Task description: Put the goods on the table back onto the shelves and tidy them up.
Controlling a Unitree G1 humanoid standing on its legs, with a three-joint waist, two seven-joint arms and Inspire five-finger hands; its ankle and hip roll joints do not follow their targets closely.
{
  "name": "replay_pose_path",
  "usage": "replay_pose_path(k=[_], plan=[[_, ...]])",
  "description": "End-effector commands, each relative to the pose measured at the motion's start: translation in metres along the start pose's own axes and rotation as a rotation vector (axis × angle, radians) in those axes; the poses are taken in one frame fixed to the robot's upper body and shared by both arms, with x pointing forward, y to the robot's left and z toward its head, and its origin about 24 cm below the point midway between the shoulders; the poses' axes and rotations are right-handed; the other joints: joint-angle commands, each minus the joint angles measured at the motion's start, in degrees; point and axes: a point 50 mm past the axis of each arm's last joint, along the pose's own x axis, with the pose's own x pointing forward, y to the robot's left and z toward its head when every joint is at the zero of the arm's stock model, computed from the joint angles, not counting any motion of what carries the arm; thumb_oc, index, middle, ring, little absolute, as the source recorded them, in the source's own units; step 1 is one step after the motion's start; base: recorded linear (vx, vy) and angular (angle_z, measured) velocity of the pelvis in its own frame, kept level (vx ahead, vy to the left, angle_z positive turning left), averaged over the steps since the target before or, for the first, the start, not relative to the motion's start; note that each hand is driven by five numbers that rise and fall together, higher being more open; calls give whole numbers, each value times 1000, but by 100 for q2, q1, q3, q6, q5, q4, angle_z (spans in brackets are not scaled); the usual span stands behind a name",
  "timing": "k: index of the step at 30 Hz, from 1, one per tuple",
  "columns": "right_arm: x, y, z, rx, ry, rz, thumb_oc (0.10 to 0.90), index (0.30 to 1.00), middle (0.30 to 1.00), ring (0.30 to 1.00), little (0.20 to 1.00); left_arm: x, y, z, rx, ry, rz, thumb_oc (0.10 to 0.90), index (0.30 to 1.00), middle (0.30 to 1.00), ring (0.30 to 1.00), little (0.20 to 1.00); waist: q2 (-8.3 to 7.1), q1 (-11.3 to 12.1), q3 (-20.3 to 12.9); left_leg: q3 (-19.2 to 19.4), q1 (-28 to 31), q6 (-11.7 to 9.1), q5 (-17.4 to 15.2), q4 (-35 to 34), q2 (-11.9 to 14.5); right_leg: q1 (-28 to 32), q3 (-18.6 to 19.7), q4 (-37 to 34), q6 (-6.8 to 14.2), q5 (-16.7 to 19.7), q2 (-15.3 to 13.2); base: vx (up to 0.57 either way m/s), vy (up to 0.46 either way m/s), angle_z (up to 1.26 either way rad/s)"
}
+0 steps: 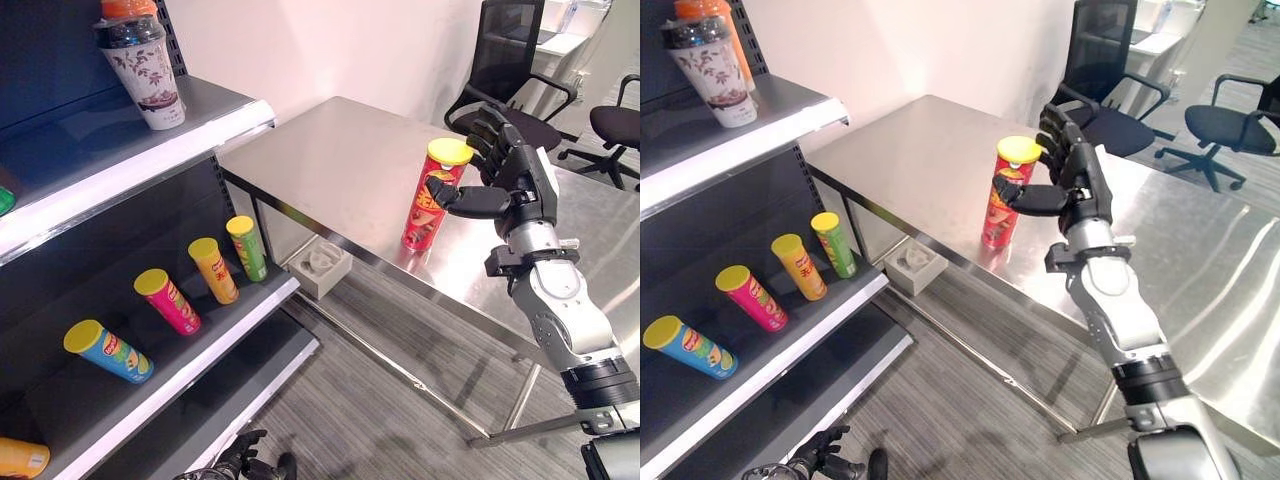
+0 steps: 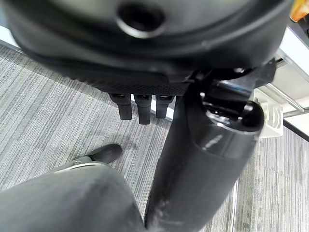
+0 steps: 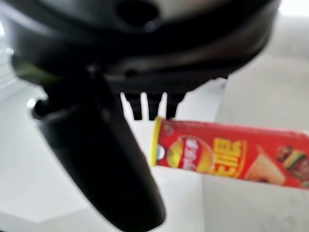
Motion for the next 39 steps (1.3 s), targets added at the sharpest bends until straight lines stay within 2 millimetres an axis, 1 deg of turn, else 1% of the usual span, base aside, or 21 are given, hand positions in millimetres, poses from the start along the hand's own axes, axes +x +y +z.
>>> replay_pose_path(k=[1,11,21,27,34,39], plan=[[25,-8,77,1,-306,-9,800,900,900,900,900,-1,15,-6,96,10,10,800,900,900,900,900,-238,212,17,163,180,-169,-684,33,111,492,-275,35,285,311,-404,30,6,7],[30,-16,72,-24,-274,-52,800,900,900,900,900,-1,14,-7,103,15,7,800,900,900,900,900,-283,311,1,88,150,-138,-712,33,23,528,-342,32,322,414,-448,12,4,1],[35,-24,66,-89,-247,-118,800,900,900,900,900,0,14,2,125,-25,5,800,900,900,900,900,-294,373,53,18,73,-116,-724,33,-22,512,-407,29,344,396,-479,0,6,5],[33,-22,67,-89,-268,-120,800,900,900,900,900,1,16,4,119,-29,17,800,900,900,900,900,-308,379,72,-29,44,-97,-730,33,-52,513,-435,29,349,423,-495,-1,1,3],[37,-23,62,-89,-242,-135,800,900,900,900,900,0,17,4,128,-31,18,800,900,900,900,900,-326,413,90,-32,39,-89,-740,33,-62,502,-458,29,349,394,-503,1,1,1],[37,-23,61,-81,-237,-137,800,900,900,900,900,0,17,3,124,-26,21,800,900,900,900,900,-349,437,97,-62,18,-80,-744,33,-87,506,-482,29,357,453,-521,0,0,0]])
